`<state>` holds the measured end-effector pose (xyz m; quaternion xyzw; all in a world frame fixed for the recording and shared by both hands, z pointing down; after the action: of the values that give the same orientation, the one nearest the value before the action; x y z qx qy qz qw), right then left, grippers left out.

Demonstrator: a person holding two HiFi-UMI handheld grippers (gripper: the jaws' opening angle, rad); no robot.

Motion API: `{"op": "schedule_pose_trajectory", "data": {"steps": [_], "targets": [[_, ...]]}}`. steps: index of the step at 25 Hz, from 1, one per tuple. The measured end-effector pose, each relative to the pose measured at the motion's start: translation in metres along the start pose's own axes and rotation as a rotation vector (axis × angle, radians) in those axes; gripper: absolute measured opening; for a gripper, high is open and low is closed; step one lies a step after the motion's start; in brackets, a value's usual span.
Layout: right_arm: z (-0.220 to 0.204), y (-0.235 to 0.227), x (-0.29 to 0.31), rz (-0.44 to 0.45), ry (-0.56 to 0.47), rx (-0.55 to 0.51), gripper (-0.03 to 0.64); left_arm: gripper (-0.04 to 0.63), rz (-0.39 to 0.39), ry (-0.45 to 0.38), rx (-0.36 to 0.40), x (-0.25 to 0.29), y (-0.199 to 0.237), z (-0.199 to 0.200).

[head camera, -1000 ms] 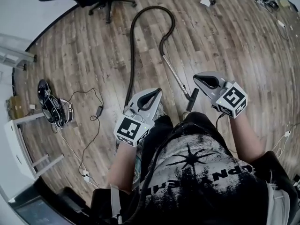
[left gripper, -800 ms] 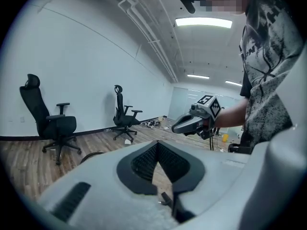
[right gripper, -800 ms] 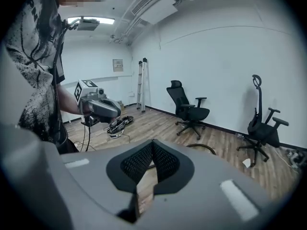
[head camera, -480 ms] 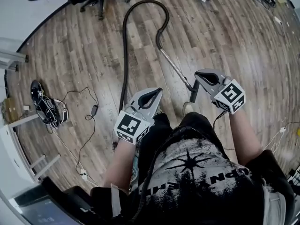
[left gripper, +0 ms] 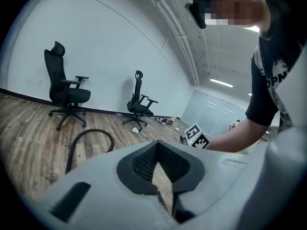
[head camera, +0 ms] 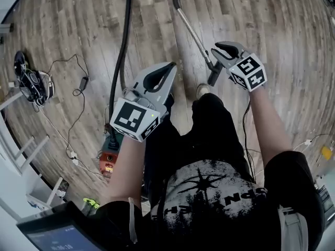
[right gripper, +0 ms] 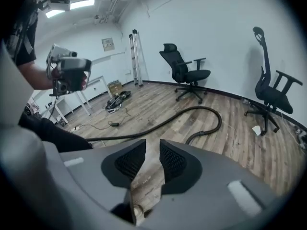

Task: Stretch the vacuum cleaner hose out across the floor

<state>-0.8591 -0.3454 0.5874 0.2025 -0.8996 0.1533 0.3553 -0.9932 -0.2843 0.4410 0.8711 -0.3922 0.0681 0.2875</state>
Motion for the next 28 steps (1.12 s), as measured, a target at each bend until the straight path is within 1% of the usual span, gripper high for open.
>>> {"op": "schedule_pose_trajectory", "data": {"steps": [2, 5, 9, 11, 15, 16, 18, 20, 22, 25, 28], "targets": [[-0.046, -0.023, 0.044, -0.028, 0.056, 0.007, 0.115, 0.001, 0.011, -0.004, 0.016, 0.02, 0.026, -0.027], [-0.124, -0.054, 0.111, -0.065, 0.143, 0.055, 0.136, 0.0, 0.033, 0.009, 0.051, 0.045, 0.069, -0.074], [-0.227, -0.089, 0.212, -0.079, 0.238, 0.116, 0.161, 0.002, 0.053, -0.008, 0.033, 0.077, 0.133, -0.136], [-0.272, -0.106, 0.266, -0.078, 0.282, 0.142, 0.187, 0.002, 0.072, -0.012, 0.038, 0.092, 0.162, -0.161], [-0.353, -0.136, 0.349, -0.086, 0.379, 0.207, 0.213, 0.002, 0.131, 0.029, 0.117, 0.103, 0.201, -0.201], [-0.37, -0.144, 0.365, -0.088, 0.401, 0.225, 0.215, 0.002, 0.152, 0.039, 0.13, 0.103, 0.207, -0.211], [-0.403, -0.152, 0.39, -0.075, 0.435, 0.269, 0.207, 0.002, 0.204, 0.059, 0.13, 0.1, 0.215, -0.234], [-0.422, -0.156, 0.411, -0.066, 0.457, 0.311, 0.198, 0.002, 0.261, 0.074, 0.106, 0.093, 0.22, -0.256], [-0.428, -0.154, 0.419, -0.087, 0.471, 0.341, 0.187, 0.002, 0.296, 0.102, 0.074, 0.086, 0.221, -0.275], [-0.429, -0.153, 0.419, -0.149, 0.489, 0.33, 0.187, 0.002, 0.315, 0.136, 0.05, 0.079, 0.22, -0.294], [-0.428, -0.148, 0.421, -0.197, 0.489, 0.312, 0.187, 0.002, 0.325, 0.136, 0.028, 0.08, 0.226, -0.301]]}}
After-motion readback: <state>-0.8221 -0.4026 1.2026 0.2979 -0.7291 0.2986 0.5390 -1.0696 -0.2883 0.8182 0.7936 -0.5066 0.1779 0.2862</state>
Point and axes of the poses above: the fingertips, and each gripper's own axes: x forward along the fingers, y to its left, z out of its top, the point moved 1 cm from there along -x, backward along the fingers, and after that the axes turned 4 degrees about -x, right-handed, at the moved point
